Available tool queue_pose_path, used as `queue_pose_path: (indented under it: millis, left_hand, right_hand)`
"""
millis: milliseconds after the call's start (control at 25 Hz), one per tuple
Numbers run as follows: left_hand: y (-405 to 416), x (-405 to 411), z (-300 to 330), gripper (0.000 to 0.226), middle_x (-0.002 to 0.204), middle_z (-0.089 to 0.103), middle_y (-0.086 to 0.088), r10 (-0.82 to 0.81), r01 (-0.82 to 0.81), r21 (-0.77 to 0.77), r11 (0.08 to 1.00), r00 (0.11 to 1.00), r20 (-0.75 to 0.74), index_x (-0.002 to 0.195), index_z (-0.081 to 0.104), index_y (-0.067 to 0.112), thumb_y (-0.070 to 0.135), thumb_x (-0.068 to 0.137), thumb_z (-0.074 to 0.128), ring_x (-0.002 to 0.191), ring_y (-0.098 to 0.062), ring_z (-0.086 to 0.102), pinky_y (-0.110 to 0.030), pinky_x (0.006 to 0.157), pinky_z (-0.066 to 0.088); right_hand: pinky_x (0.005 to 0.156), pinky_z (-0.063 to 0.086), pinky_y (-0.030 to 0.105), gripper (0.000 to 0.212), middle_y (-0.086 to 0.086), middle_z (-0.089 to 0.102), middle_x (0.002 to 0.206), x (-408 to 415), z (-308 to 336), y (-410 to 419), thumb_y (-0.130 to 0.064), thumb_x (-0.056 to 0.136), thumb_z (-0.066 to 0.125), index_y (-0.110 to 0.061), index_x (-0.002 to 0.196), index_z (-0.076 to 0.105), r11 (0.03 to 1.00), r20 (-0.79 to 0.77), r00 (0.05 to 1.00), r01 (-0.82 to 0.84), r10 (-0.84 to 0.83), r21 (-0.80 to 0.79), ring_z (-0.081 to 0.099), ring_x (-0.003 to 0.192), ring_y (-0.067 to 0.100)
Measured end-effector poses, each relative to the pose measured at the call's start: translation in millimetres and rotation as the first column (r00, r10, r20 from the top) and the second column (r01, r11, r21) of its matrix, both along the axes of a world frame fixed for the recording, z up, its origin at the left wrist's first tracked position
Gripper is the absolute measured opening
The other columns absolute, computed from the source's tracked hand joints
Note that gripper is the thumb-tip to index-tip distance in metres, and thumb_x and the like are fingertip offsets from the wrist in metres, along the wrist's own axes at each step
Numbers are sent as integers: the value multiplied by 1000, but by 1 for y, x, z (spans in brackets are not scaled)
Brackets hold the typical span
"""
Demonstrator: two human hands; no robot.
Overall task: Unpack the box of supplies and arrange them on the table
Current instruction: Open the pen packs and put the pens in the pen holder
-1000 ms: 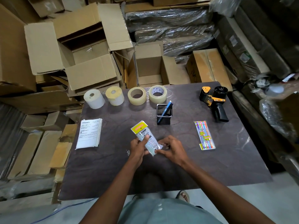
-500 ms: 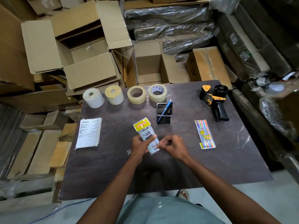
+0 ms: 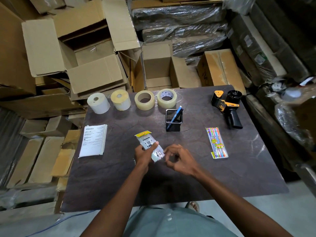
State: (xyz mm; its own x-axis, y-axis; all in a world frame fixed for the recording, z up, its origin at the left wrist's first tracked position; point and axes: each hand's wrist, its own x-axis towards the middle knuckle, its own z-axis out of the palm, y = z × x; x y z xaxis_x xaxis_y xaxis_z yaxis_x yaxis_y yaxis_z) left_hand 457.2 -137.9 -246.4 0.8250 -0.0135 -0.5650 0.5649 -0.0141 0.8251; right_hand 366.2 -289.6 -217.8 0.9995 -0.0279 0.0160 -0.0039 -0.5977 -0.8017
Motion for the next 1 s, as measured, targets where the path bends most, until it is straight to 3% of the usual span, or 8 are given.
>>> queue_pose_path:
  millis: [240, 360, 480, 600, 680, 760, 880, 1000]
  left_hand:
    - [-6, -1, 3, 30, 91, 77, -14, 38, -38, -73, 997, 999, -6, 97, 72, 4, 17, 75, 87, 78, -27, 76, -41, 69, 63]
    - [-8, 0, 4, 33, 88, 76, -11, 88, -89, -112, 990, 996, -16, 101, 69, 2, 19, 78, 85, 73, -22, 74, -36, 63, 62]
    - [-6, 6, 4, 39, 90, 76, -10, 128, -133, -148, 980, 991, -44, 106, 68, 3, 23, 78, 85, 75, -22, 75, -40, 68, 62]
    - [-7, 8, 8, 26, 87, 76, -5, 145, -149, -153, 977, 989, -39, 102, 68, 11, 27, 84, 79, 72, -17, 74, -36, 58, 60]
    - [-9, 7, 11, 22, 87, 74, -4, 145, -145, -144, 979, 989, -9, 104, 68, 14, 28, 88, 75, 72, -15, 73, -34, 55, 59]
    - [-10, 6, 12, 20, 94, 74, -6, 140, -135, -138, 981, 990, 25, 106, 67, 16, 27, 90, 72, 78, -18, 73, -38, 62, 61]
    - [-14, 2, 16, 4, 104, 74, -12, 103, -92, -127, 988, 991, 84, 96, 67, 22, 25, 93, 68, 92, -29, 73, -48, 81, 61]
    - [-23, -6, 24, 7, 100, 75, -12, 30, -3, -226, 974, 993, 117, 99, 66, 14, 20, 96, 63, 96, -34, 73, -48, 82, 60]
  right_hand:
    - [75, 38, 21, 27, -10, 64, 77, 4, -4, 5, -37, 87, 73, -26, 64, 62, 993, 97, 992, 85, -77, -86, 55, 73, 9]
    - [67, 39, 18, 22, -13, 62, 74, 6, -2, 4, -32, 74, 80, -22, 67, 62, 989, 80, 993, 93, -84, -112, 52, 73, 6]
    - [68, 46, 26, 19, -9, 64, 82, 3, 2, 5, -26, 74, 78, -19, 87, 67, 988, -15, 997, 77, -79, -136, 55, 79, 11]
    - [69, 52, 22, 20, -3, 71, 84, 6, -5, 10, -8, 78, 74, -17, 95, 69, 965, -169, 956, 252, -238, 68, 63, 73, 8]
    - [73, 56, 21, 23, 3, 74, 89, 10, -9, 14, 3, 81, 72, -13, 97, 68, 841, -322, 887, 432, -331, 325, 68, 76, 10]
    - [72, 59, 21, 23, 16, 75, 97, 13, -10, 17, 8, 84, 68, -1, 106, 66, 612, -487, 800, 589, -349, 528, 71, 81, 16]
    - [74, 61, 25, 22, 15, 76, 102, 18, -9, 19, -1, 97, 50, 1, 113, 65, 354, -666, 708, 700, -235, 620, 75, 92, 21]
    - [70, 62, 26, 30, 11, 77, 84, 22, -4, 21, -11, 104, 38, -2, 98, 65, 134, -737, 666, 746, -120, 652, 75, 74, 18]
